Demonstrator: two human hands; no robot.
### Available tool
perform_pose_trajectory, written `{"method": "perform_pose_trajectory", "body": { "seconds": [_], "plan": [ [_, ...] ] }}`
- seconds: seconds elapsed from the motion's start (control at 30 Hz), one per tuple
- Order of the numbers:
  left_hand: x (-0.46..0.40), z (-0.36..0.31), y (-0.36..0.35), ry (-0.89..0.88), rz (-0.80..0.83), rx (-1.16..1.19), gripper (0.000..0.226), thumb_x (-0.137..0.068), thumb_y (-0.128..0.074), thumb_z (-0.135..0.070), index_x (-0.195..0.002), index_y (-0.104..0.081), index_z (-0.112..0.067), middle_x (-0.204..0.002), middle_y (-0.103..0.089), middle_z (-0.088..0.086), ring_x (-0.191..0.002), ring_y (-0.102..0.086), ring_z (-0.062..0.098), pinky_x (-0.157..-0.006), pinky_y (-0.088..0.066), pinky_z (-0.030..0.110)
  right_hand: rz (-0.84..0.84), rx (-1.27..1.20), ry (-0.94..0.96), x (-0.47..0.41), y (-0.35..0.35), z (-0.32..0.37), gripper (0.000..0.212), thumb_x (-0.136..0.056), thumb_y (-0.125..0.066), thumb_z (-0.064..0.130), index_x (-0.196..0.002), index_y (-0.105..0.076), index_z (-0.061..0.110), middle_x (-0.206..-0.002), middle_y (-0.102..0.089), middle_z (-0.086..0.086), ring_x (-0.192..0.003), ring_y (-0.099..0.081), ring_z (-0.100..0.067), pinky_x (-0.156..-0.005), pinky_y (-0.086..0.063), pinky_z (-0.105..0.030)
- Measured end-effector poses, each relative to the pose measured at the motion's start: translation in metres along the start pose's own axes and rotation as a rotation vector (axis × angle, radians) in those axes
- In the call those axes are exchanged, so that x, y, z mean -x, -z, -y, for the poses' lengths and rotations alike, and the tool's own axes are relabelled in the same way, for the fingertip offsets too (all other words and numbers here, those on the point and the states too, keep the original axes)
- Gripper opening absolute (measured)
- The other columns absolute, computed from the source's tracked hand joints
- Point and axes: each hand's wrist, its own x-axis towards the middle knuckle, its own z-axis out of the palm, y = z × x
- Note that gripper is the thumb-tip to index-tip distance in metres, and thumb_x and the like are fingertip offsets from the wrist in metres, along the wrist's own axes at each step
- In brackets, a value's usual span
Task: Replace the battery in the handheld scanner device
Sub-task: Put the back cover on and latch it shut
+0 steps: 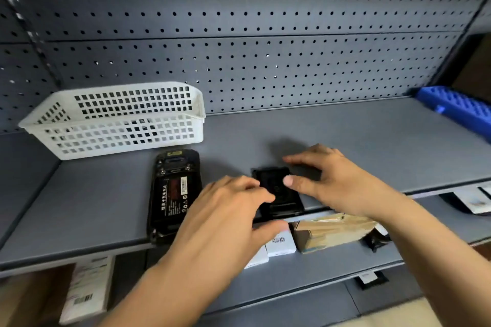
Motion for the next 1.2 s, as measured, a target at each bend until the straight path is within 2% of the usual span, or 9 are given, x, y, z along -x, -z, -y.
{"method": "perform_pose_trajectory", "body": {
  "seconds": [0.23,0.37,0.43,0.5,0.6,0.73,0.87,1.03,1.2],
  "plan": [
    [0.004,-0.004,-0.005,0.031,-0.082,0.061,0.027,-0.078,-0.070,-0.046,-0.103,-0.068,-0.035,-0.106,-0.071,-0.012,-0.098,-0.063,0.016,-0.084,-0.051,0.034,0.044,-0.015,0.015,-0.001,-0.001,0.001,0.039,-0.073,-0.068,0.056,-0.107,-0.055,0.043,-0.113,-0.049,0.007,-0.113,-0.038,-0.017,-0.106,-0.036,-0.039],
    [0.010,-0.008,-0.002,0.032,-0.163,0.116,0.029,-0.082,-0.072,-0.039,-0.106,-0.056,-0.039,-0.090,-0.066,-0.014,-0.087,-0.059,0.006,-0.078,-0.046,0.028,0.058,-0.604,0.123,0.004,0.003,0.008,0.032,-0.078,-0.077,0.025,-0.101,-0.055,0.023,-0.091,-0.070,-0.015,-0.083,-0.063,-0.020,-0.085,-0.050,-0.044],
    [0.014,-0.006,0.005,0.087,-0.212,0.313,0.028,-0.081,-0.075,-0.035,-0.102,-0.058,-0.038,-0.087,-0.068,-0.016,-0.088,-0.062,-0.001,-0.080,-0.046,0.021,0.001,-0.815,0.195,0.008,0.006,0.019,0.034,-0.075,-0.073,0.019,-0.106,-0.057,0.020,-0.085,-0.065,-0.031,-0.076,-0.060,-0.023,-0.079,-0.046,-0.041],
    [0.015,0.001,0.016,0.167,-0.282,0.574,0.022,-0.079,-0.076,-0.031,-0.095,-0.062,-0.037,-0.085,-0.072,-0.016,-0.089,-0.066,-0.001,-0.080,-0.046,0.013,-0.074,-0.904,0.247,0.008,0.008,0.034,0.042,-0.072,-0.072,0.020,-0.112,-0.059,0.020,-0.072,-0.061,-0.023,-0.070,-0.057,-0.021,-0.074,-0.047,-0.032],
    [0.020,0.020,0.032,0.222,-0.425,0.790,0.021,-0.078,-0.077,-0.019,-0.090,-0.065,-0.032,-0.083,-0.074,-0.010,-0.081,-0.069,0.007,-0.081,-0.050,0.019,-0.071,-0.992,0.291,0.003,0.004,0.055,0.044,-0.074,-0.070,0.017,-0.117,-0.061,0.017,-0.073,-0.066,-0.009,-0.066,-0.058,-0.019,-0.074,-0.052,-0.026],
    [0.032,0.041,0.039,0.258,-0.480,0.906,0.027,-0.078,-0.079,-0.013,-0.094,-0.068,-0.031,-0.087,-0.076,0.000,-0.083,-0.072,0.019,-0.081,-0.055,0.029,-0.032,-0.998,0.337,-0.004,-0.010,0.078,0.021,-0.084,-0.064,-0.001,-0.103,-0.068,0.007,-0.078,-0.073,0.001,-0.066,-0.061,-0.013,-0.068,-0.054,-0.024],
    [0.044,0.058,0.044,0.290,-0.529,0.988,0.032,-0.081,-0.076,-0.004,-0.102,-0.068,-0.026,-0.089,-0.077,0.008,-0.084,-0.072,0.022,-0.084,-0.056,0.035,0.022,-0.965,0.342,-0.011,-0.021,0.099,0.030,-0.086,-0.064,0.004,-0.114,-0.066,0.012,-0.083,-0.070,-0.009,-0.068,-0.066,-0.014,-0.060,-0.057,-0.024],
    [0.059,0.086,0.056,0.380,-0.509,0.925,0.036,-0.081,-0.076,-0.007,-0.114,-0.070,-0.023,-0.092,-0.079,0.004,-0.090,-0.074,0.018,-0.090,-0.057,0.034,0.118,-0.926,0.295,-0.022,-0.040,0.123,0.044,-0.085,-0.066,0.003,-0.126,-0.059,0.019,-0.066,-0.068,0.004,-0.058,-0.064,-0.011,-0.060,-0.060,-0.024],
    [0.070,0.108,0.042,0.451,-0.473,0.818,0.035,-0.080,-0.080,-0.016,-0.110,-0.072,-0.030,-0.091,-0.078,-0.006,-0.085,-0.073,0.012,-0.086,-0.057,0.034,0.100,-0.784,0.254,-0.029,-0.067,0.131,0.020,-0.084,-0.070,0.007,-0.101,-0.066,0.018,-0.069,-0.066,0.000,-0.049,-0.061,-0.009,-0.054,-0.054,-0.019]
  ]
}}
